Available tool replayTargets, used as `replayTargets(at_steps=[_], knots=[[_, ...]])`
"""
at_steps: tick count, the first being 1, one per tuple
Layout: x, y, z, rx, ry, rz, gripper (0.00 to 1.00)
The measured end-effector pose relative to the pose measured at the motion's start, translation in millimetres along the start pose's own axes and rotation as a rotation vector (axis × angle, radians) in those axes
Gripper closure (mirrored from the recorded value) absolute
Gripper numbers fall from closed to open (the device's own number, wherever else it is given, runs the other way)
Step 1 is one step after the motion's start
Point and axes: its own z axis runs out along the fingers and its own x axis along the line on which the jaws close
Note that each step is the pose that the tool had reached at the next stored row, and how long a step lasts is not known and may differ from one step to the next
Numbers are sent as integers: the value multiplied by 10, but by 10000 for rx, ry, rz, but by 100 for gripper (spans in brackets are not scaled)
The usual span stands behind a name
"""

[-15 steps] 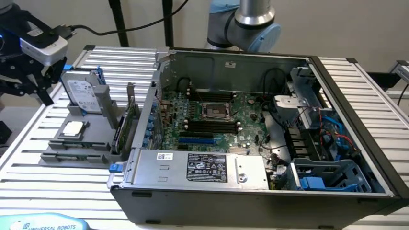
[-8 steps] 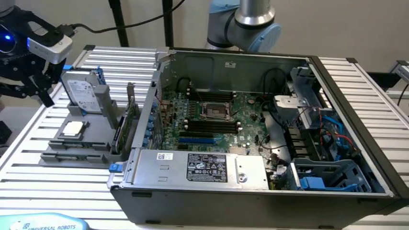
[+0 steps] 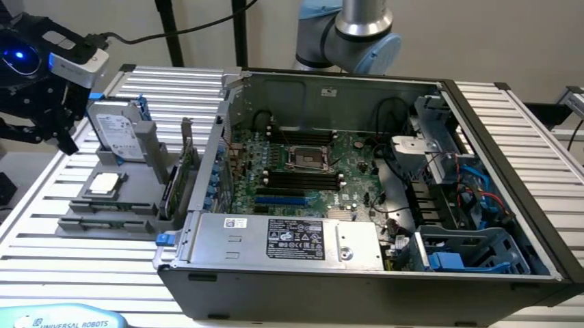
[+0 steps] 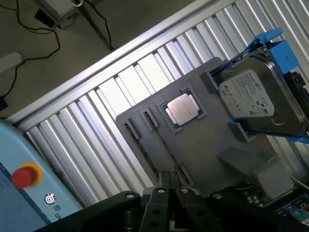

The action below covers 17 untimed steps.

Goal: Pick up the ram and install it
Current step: 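Pick up the ram and move it above insertion slot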

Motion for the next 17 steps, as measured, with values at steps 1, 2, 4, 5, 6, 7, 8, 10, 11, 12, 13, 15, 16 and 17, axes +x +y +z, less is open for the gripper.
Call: replayTargets(at_steps=[1,2,4,5,6,7,8,10,11,12,13,15,16,17], knots=[[0,0,5,-1,8,-179,89],[0,0,11,-3,17,-359,89],[0,-1,23,-6,33,-717,89],[0,-1,29,-8,41,-897,89],[0,-2,37,-10,49,-1093,89],[0,-2,43,-11,57,-1274,89],[0,-2,49,-14,66,-1451,89],[0,-3,62,-17,83,-1812,89],[1,-3,68,-19,91,-1991,89],[1,-3,74,-20,99,-2171,89],[1,-3,80,-21,107,-2356,89],[1,-4,96,-23,123,-2715,89],[1,-4,104,-24,131,-2901,89],[1,-5,111,-26,139,-3075,89]])
